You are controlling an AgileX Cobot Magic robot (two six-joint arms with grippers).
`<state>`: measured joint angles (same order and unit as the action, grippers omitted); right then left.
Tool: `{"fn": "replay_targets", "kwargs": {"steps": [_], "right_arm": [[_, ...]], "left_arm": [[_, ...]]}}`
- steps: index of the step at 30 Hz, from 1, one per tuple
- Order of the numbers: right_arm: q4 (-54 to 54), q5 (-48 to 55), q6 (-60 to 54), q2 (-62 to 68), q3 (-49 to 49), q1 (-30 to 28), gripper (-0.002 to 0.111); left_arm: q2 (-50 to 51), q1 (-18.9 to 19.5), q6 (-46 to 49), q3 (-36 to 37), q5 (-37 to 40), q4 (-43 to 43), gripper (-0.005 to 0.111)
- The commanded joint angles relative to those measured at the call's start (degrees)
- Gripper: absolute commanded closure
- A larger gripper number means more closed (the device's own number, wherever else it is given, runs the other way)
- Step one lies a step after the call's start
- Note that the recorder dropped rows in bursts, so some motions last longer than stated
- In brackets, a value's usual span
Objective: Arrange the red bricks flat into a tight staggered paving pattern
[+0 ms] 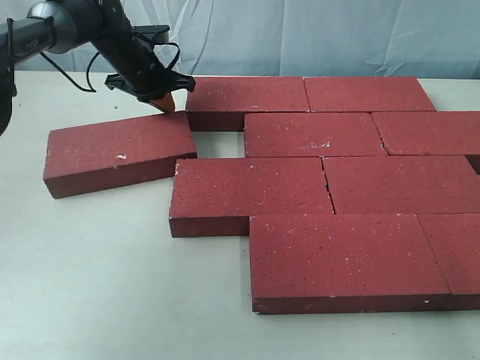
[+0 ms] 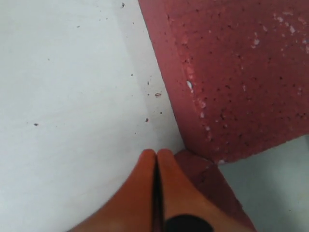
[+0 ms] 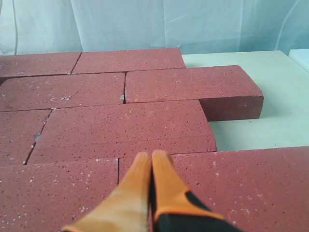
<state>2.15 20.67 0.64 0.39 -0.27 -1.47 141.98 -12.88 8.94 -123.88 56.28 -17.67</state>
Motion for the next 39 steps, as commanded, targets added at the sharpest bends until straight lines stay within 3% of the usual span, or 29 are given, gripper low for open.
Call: {"fn": "replay_targets", "kwargs": {"steps": [1,11,27,32,39], "right_arm": [[-0.2,-0.5,-0.2,-0.4,0.3,0.3,0.109],[0.0,-0.5,-0.2,-0.4,0.3,0.3,0.109],[0.0,-0.5,-0.2,-0.4,0.3,0.3,0.109],[0.0,-0.5,-0.2,-0.4,0.3,0.3,0.109],[0.0,-0.5,-0.2,-0.4,0.3,0.3,0.109]], "left_arm": [[0.0,-0.2,0.2,0.0,-0.5,-0.4,0.107],[0.0,-0.3,8.0,0.0,-2.3,-2.3,0.107],[-5.8,-0.3,7.6,-0.1,-2.7,-0.9,0.107],[-8.2,-0.3,0.4,-0.1,2.3,6.9,0.107],[-11.5,-0.3,0.2,-0.1,13.1,11.6,0.107]]}}
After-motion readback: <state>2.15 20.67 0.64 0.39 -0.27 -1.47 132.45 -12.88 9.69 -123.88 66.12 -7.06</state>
